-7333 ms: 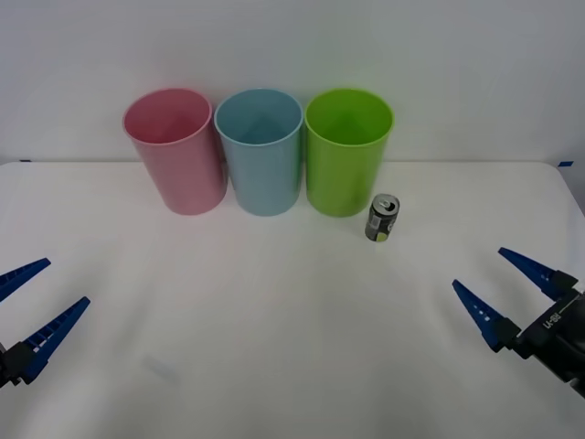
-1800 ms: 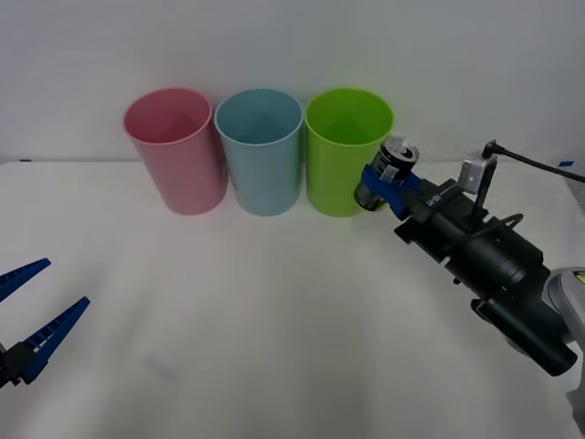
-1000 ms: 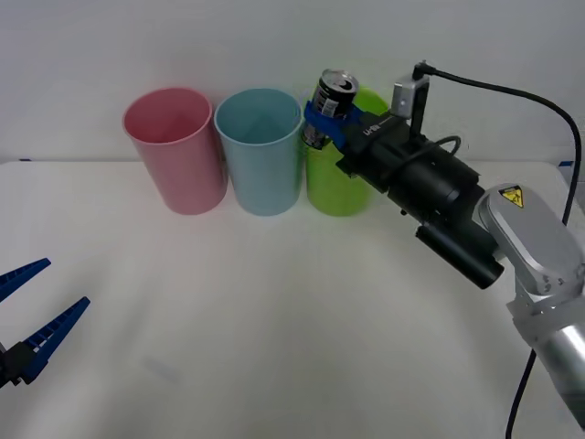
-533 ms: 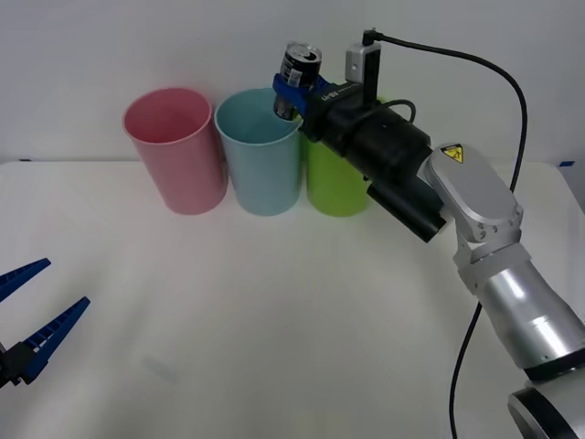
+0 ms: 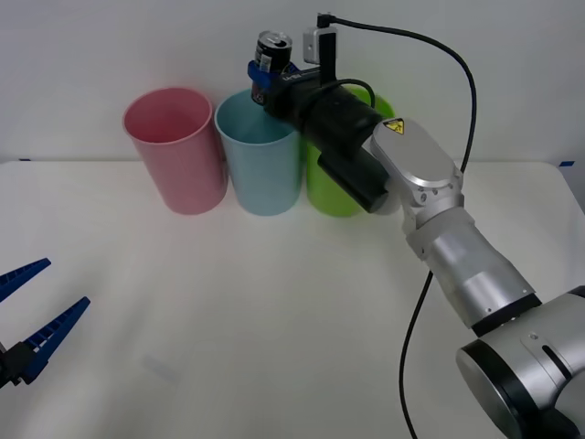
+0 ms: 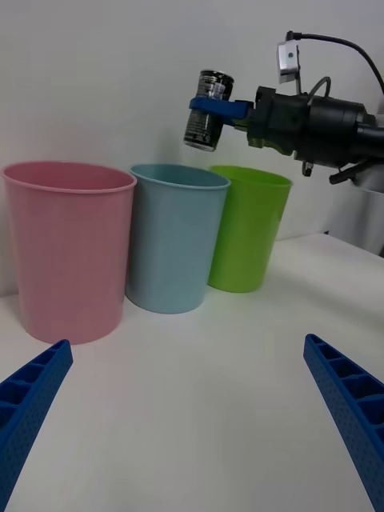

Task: Grasp the object on the table and drop it into the matching bin: aluminum can to the light blue bin, PET bottle to the pink bin.

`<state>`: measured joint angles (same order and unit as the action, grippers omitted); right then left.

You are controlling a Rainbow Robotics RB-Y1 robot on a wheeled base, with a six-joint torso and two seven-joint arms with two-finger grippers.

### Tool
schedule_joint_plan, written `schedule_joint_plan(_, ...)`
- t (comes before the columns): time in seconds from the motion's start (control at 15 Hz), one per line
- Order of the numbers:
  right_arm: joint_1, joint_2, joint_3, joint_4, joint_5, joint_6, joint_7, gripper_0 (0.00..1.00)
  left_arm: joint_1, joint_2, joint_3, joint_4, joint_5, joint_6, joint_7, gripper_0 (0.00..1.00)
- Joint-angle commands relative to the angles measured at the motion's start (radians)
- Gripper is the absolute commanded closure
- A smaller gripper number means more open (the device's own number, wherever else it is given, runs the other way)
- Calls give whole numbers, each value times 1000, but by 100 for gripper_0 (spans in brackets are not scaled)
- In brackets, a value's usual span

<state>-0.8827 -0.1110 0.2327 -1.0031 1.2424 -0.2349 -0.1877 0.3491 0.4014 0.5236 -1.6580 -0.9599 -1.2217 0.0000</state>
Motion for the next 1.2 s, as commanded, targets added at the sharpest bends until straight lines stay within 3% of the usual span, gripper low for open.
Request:
schedule_joint_plan(0.07,-35,27,0,43,2,19,13,100,0,0,0,0,0,0,0,0)
schedule_joint_plan(0.67,-38,42,10,44,11,34,45,99,0,0,0,0,0,0,0,0)
schedule_joint_plan(0.73,-38,42,10,44,11,34,48,75,0,0,0,0,0,0,0,0)
schedule_joint_plan(0.8,-38,42,10,44,11,37,54,7,0,0,0,0,0,0,0,0)
schedule_joint_plan(0.87,-38,42,10,44,11,39,56,0,0,0,0,0,0,0,0,0)
schedule_joint_plan(1.2,-35,39,10,44,11,39,67,0,0,0,0,0,0,0,0,0)
